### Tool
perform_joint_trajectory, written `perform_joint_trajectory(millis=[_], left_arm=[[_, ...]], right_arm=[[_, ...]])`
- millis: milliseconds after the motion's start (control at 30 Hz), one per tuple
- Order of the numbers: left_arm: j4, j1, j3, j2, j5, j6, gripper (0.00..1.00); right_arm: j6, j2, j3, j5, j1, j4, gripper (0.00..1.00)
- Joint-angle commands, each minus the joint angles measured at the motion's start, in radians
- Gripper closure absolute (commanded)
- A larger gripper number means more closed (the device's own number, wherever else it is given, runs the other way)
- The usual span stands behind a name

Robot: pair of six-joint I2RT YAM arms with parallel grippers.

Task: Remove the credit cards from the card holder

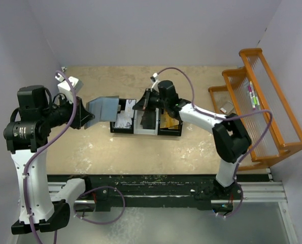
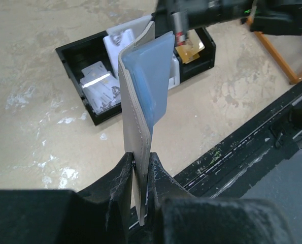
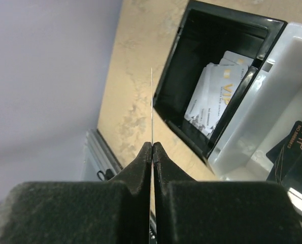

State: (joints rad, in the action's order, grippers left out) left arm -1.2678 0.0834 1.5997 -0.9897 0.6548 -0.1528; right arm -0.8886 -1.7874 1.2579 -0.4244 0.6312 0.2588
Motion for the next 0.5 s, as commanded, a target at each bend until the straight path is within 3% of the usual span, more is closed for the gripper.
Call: perform_joint_trajectory(millis=[0,467], left_arm=[[0.011,-0.002,0.052,0.008,0.116,-0.014,1.0],[-0.055,-0.002,0.137,-0.008,0.413,0.009,1.0]], right_arm=[[0.018,-0.084,0.122,0.121,0.045,-0.049,1.0],[-0.014,-0.285,0.253,0.229,0.113,-0.056,1.0]])
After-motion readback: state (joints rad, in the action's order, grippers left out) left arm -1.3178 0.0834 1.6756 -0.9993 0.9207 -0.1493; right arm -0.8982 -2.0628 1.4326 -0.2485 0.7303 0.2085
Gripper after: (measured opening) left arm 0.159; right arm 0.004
